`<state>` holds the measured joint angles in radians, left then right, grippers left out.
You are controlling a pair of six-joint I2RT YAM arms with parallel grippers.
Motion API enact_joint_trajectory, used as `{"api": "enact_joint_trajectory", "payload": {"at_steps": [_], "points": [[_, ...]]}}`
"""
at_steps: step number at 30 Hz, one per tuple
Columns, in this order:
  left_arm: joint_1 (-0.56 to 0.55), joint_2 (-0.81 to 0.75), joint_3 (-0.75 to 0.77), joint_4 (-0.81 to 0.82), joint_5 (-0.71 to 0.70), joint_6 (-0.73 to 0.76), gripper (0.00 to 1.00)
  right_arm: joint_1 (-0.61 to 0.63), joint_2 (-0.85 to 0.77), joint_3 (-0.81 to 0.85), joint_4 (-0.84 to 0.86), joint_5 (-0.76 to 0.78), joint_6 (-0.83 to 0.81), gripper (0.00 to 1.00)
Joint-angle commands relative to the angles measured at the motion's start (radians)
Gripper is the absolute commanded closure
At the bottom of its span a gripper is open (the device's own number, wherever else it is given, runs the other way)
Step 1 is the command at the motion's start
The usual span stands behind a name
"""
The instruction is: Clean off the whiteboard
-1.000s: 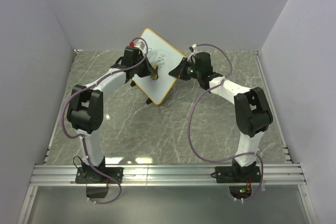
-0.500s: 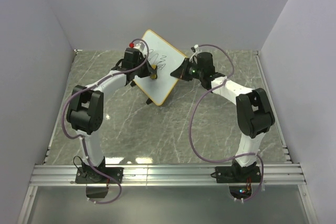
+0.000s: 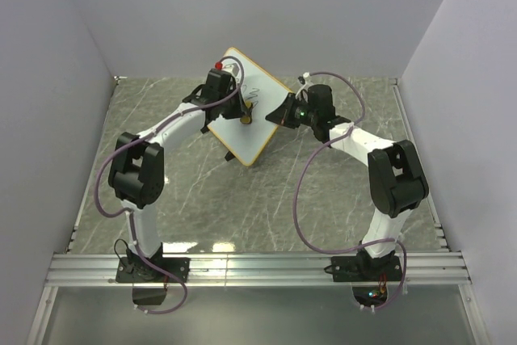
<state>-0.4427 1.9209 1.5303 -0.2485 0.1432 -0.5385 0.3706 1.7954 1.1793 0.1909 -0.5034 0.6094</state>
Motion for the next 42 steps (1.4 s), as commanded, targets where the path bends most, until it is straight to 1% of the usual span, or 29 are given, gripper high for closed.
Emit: {"api": "enact_joint_trajectory", "payload": {"at_steps": [1,5,10,14,19,25,29,33,37,42], "points": [[-0.068,0.093,0.057,0.006,0.122,-0.012,1.00,0.073,0.015,-0.078,-0.357,-0.101,-0.198,1.00],[-0.031,0.127,0.090,0.008,0.119,-0.012,1.00,0.074,0.012,-0.086,-0.352,-0.106,-0.195,1.00],[0.081,0.170,0.062,0.025,0.137,-0.026,1.00,0.074,0.001,-0.083,-0.357,-0.103,-0.195,1.00],[0.131,0.194,-0.005,0.031,0.116,0.005,1.00,0.076,-0.001,-0.073,-0.363,-0.101,-0.197,1.00],[0.144,0.210,-0.094,0.061,0.111,0.026,0.99,0.073,0.004,-0.066,-0.366,-0.098,-0.198,1.00],[0.190,0.237,-0.167,0.098,0.114,-0.004,1.00,0.074,0.013,-0.046,-0.375,-0.099,-0.200,1.00],[0.225,0.245,-0.154,0.072,0.098,0.003,1.00,0.073,0.016,-0.035,-0.384,-0.098,-0.206,1.00],[0.245,0.262,-0.105,0.031,0.087,0.021,1.00,0.074,0.022,-0.024,-0.395,-0.096,-0.209,1.00],[0.237,0.248,-0.068,0.017,0.114,0.038,1.00,0.074,0.028,-0.015,-0.396,-0.096,-0.208,1.00],[0.182,0.201,-0.033,-0.004,0.179,0.057,1.00,0.074,0.038,-0.012,-0.390,-0.095,-0.201,1.00]]}}
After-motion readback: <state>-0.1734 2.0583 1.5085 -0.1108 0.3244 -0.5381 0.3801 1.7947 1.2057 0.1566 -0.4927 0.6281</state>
